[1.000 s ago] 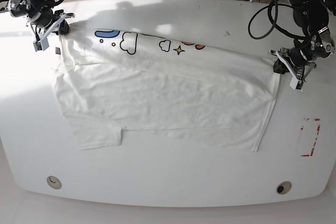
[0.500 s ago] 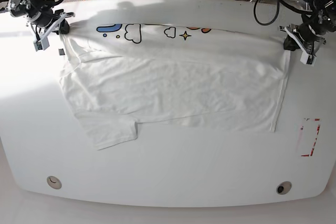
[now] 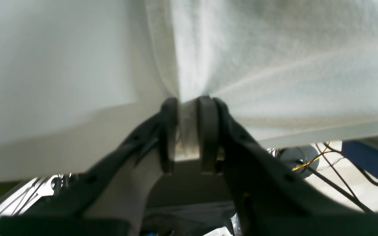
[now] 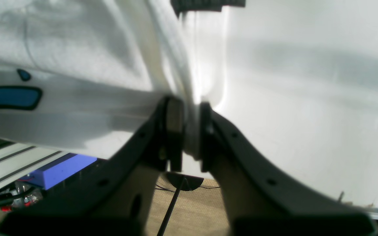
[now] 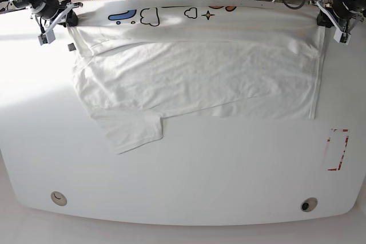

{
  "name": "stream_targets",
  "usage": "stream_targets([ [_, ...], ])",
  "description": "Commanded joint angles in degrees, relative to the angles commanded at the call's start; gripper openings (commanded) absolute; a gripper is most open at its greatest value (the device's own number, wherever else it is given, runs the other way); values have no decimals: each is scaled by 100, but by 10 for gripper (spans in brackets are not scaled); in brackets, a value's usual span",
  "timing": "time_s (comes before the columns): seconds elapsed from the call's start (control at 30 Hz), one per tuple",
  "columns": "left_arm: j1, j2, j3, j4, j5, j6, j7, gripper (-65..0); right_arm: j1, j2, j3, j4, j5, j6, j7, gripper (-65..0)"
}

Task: Fold the T-shirt properly
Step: 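Pull the held edge taut with both grippers to smooth the shirt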

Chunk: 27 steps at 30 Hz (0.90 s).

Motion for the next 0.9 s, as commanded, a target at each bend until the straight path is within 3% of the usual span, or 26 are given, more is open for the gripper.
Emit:
stream_targets([
  [0.17,9,0,-18,0,0,0,149,-394,-9,-18,26,79,9,0,18,-289],
  [0.27,-9,-9,-18,9,-9,0,352,-347,0,-176,176,360,9,0,26,-233],
  [0.37,-105,-9,-9,202,-18,0,422,-338,0,-440,510,932,9,0,18,-227],
  [0.57,-141,123,-26,993,-360,0,466,-338,-26,-519,580,1776,9,0,-9,-227],
  [0.77,-229,123,9,1582,-475,0,659,-338,97,-475,580,1820,-9,0,-18,-227],
  [0.9,-527,123,9,1618,-440,0,659,-338,202,-466,624,1820,0,0,-448,-227],
])
